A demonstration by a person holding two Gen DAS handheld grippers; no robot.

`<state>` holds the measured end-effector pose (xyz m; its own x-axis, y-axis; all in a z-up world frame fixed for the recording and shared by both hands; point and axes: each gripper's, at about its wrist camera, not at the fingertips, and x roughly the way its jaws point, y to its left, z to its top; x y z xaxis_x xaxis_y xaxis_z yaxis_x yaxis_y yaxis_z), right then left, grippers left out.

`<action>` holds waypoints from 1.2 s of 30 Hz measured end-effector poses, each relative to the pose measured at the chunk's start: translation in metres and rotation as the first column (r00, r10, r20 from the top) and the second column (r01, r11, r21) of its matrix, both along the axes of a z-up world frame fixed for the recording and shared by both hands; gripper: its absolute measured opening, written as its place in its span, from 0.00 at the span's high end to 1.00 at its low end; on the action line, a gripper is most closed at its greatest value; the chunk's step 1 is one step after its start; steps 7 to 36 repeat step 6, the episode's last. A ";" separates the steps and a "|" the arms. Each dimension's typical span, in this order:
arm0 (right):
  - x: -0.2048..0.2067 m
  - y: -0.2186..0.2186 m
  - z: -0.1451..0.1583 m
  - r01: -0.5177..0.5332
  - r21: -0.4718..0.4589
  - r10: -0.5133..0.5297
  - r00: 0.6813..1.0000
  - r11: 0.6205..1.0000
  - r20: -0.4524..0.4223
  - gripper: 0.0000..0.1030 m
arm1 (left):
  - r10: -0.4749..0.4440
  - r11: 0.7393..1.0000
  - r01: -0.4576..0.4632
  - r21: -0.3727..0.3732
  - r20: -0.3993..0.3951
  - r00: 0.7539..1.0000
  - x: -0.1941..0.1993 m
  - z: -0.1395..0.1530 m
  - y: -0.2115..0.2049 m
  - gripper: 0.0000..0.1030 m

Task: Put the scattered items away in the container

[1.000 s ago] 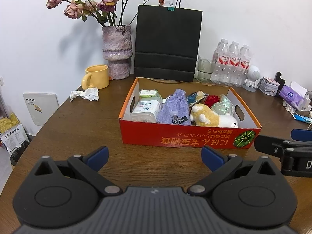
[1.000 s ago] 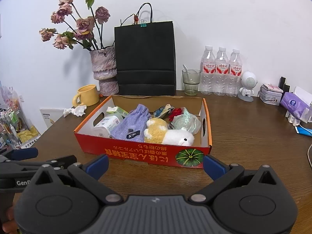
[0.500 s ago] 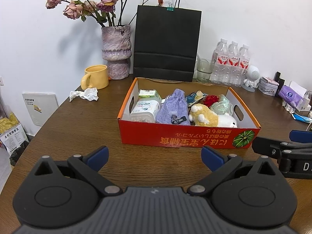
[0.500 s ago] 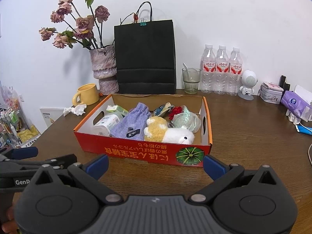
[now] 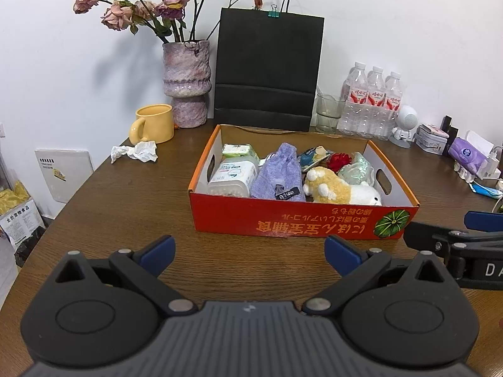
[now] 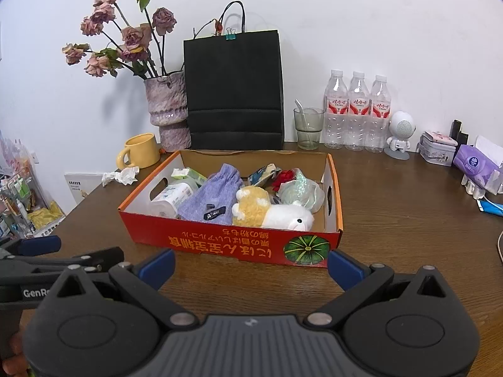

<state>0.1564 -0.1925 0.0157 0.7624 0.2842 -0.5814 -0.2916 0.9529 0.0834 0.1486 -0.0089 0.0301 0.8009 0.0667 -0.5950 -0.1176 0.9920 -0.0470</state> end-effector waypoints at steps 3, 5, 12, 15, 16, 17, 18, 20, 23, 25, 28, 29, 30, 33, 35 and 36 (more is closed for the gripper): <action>0.000 0.000 -0.001 0.001 0.001 -0.001 1.000 1.000 -0.002 0.00 | -0.009 1.000 0.009 -0.001 0.004 1.000 0.000 0.000 0.000 0.00; 0.000 0.000 -0.002 0.000 0.001 0.000 1.000 1.000 -0.002 0.00 | -0.002 1.000 0.002 0.012 0.014 1.000 0.000 0.000 -0.001 0.00; 0.000 0.000 -0.002 0.000 0.001 0.000 1.000 1.000 -0.002 0.00 | -0.001 1.000 0.001 0.016 0.017 1.000 0.000 0.000 -0.001 0.00; 0.000 0.000 -0.002 0.000 0.001 0.000 1.000 1.000 -0.002 0.00 | -0.001 1.000 0.001 0.016 0.017 1.000 0.000 0.000 -0.001 0.00; 0.000 0.000 -0.002 0.000 0.001 0.000 1.000 1.000 -0.002 0.00 | -0.001 1.000 0.001 0.016 0.017 1.000 0.000 0.000 -0.001 0.00; 0.000 0.000 -0.002 0.000 0.001 0.000 1.000 1.000 -0.002 0.00 | -0.001 1.000 0.001 0.016 0.017 1.000 0.000 0.000 -0.001 0.00; 0.000 0.000 -0.002 0.000 0.001 0.000 1.000 1.000 -0.002 0.00 | -0.001 1.000 0.001 0.016 0.017 1.000 0.000 0.000 -0.001 0.00; 0.000 0.000 -0.002 0.000 0.001 0.000 1.000 1.000 -0.002 0.00 | -0.001 1.000 0.001 0.016 0.017 1.000 0.000 0.000 -0.001 0.00; 0.000 0.000 -0.002 0.000 0.001 0.000 1.000 1.000 -0.002 0.00 | -0.001 1.000 0.001 0.016 0.017 1.000 0.000 0.000 -0.001 0.00; 0.000 0.000 -0.002 0.000 0.001 0.000 1.000 1.000 -0.002 0.00 | -0.001 1.000 0.001 0.016 0.017 1.000 0.000 0.000 -0.001 0.00; 0.000 0.000 -0.002 0.000 0.001 0.000 1.000 1.000 -0.002 0.00 | -0.001 1.000 0.001 0.016 0.017 1.000 0.000 0.000 -0.001 0.00; 0.000 0.000 -0.002 0.000 0.001 0.000 1.000 1.000 -0.002 0.00 | -0.001 1.000 0.001 0.016 0.017 1.000 0.000 0.000 -0.001 0.00; 0.000 0.000 -0.002 0.000 0.001 0.000 1.000 1.000 -0.002 0.00 | -0.001 1.000 0.001 0.016 0.017 1.000 0.000 0.000 -0.001 0.00; 0.000 0.000 -0.002 0.000 0.001 0.000 1.000 1.000 -0.002 0.00 | -0.001 1.000 0.001 0.016 0.017 1.000 0.000 0.000 -0.001 0.00; 0.000 0.000 -0.002 0.000 0.001 0.000 1.000 1.000 -0.002 0.00 | -0.001 1.000 0.001 0.016 0.017 1.000 0.000 0.000 -0.001 0.00; 0.000 0.000 -0.002 0.000 0.001 0.000 1.000 1.000 -0.002 0.00 | -0.001 1.000 0.001 0.016 0.017 1.000 0.000 0.000 -0.001 0.00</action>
